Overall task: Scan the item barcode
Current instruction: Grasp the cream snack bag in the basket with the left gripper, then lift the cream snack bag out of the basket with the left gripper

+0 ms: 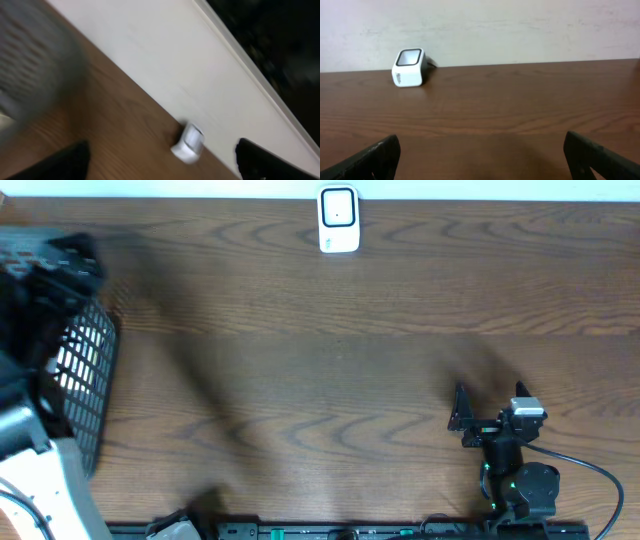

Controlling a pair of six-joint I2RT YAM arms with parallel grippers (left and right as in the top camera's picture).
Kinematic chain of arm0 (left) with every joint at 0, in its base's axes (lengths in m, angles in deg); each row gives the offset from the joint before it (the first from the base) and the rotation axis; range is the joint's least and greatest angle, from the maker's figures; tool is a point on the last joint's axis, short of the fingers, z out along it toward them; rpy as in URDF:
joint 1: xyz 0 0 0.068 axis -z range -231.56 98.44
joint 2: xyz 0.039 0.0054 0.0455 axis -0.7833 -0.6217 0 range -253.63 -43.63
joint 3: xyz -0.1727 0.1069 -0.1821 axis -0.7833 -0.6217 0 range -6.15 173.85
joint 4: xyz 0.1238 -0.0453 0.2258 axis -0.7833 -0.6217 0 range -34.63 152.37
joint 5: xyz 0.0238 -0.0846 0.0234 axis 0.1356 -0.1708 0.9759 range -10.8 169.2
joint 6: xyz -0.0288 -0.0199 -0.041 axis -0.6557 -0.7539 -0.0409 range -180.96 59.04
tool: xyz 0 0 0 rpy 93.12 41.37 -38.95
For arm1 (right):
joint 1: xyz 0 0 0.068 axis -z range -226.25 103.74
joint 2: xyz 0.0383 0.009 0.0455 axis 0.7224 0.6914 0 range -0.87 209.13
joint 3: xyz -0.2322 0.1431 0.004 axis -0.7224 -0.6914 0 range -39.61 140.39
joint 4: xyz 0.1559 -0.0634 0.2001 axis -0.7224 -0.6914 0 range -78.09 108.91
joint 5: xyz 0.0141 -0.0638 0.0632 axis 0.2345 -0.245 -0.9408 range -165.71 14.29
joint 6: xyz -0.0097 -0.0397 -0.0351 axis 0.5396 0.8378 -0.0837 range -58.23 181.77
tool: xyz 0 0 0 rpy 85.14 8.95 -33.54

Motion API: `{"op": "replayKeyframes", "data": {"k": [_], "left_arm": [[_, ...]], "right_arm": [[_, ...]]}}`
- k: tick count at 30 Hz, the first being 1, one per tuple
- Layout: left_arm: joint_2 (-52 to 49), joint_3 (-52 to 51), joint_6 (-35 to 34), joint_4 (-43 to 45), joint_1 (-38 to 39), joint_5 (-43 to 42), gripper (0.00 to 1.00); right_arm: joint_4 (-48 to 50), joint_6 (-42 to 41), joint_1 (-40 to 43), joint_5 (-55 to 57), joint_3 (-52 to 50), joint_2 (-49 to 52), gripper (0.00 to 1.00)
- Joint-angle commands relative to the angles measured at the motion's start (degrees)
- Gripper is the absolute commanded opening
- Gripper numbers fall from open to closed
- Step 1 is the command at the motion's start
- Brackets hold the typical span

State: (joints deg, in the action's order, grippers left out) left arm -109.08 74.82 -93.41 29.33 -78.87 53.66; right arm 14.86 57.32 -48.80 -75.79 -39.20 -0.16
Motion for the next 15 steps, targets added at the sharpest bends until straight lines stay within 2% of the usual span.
{"op": "replayKeyframes", "data": {"k": [1, 5, 7, 15], "left_arm": [[-3.8, 2.2, 1.7, 0.5, -9.0, 2.5, 0.99], [-9.2, 2.2, -0.5, -1.3, -15.1, 3.0, 1.0], [-14.4, 2.1, -4.5, -3.9, -19.1, 6.8, 1.0], [-28.5, 0.9, -3.1, -6.8, -23.8, 12.8, 1.0]], "right_arm": [[-0.2, 0.7, -0.5, -0.1, -0.1, -0.2, 0.99], [-0.2, 0.7, -0.5, -0.1, -0.1, -0.2, 0.99], [-0.2, 0.7, -0.5, -0.1, -0.1, -0.2, 0.99], [-0.2, 0.7, -0.5, -0.1, -0.1, -0.2, 0.99]]}}
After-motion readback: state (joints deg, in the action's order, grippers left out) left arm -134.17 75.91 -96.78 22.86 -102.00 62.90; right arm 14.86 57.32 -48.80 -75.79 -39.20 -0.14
